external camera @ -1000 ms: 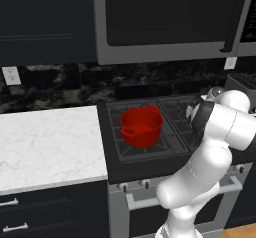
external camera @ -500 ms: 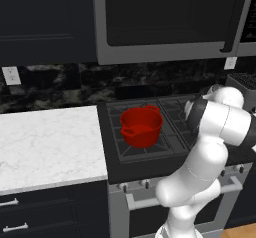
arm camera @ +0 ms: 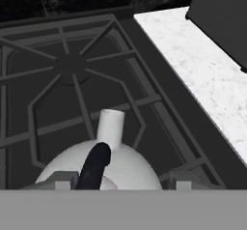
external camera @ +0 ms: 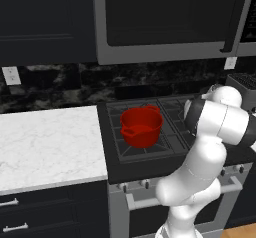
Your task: Pick the kettle from the counter and place it on a stove burner. Then turn the burner on.
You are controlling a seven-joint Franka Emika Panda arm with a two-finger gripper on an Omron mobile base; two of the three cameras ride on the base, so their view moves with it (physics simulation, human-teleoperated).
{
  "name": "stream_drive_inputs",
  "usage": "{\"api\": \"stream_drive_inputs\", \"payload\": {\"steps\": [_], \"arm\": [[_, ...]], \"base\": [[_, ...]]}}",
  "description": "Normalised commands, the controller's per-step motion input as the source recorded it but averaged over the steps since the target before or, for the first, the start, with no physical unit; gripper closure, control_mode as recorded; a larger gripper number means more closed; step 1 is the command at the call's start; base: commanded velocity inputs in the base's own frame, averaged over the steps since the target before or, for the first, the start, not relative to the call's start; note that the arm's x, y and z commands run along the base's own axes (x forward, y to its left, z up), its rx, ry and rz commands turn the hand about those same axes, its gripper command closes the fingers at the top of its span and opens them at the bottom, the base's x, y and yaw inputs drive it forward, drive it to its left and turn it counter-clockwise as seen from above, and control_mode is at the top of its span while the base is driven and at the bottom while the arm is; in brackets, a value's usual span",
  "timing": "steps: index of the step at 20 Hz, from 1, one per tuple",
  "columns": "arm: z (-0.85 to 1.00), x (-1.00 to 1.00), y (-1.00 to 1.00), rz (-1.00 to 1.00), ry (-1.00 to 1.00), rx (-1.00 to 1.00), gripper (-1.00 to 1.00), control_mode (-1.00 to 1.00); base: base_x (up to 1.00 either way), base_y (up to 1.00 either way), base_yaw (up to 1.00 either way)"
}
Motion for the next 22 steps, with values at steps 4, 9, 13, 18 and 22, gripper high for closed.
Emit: {"api": "stream_drive_inputs", "payload": {"steps": [4, 9, 13, 18, 22], "arm": [[0.25, 0.00, 0.00, 0.00, -0.07, 0.00, -1.00, -1.00], [0.21, 0.00, 0.00, 0.00, -0.11, 0.00, -1.00, -1.00], [0.46, -0.41, 0.04, 0.02, -0.22, 0.00, -1.00, -1.00], [0.39, -1.00, 0.00, 0.07, -0.34, 0.00, -1.00, -1.00], [0.17, -1.00, 0.00, 0.04, -0.28, 0.00, -1.00, -1.00]], "base": [[0.00, 0.00, 0.00], [0.00, 0.00, 0.00], [0.00, 0.00, 0.00], [0.00, 0.00, 0.00], [0.00, 0.00, 0.00]]}}
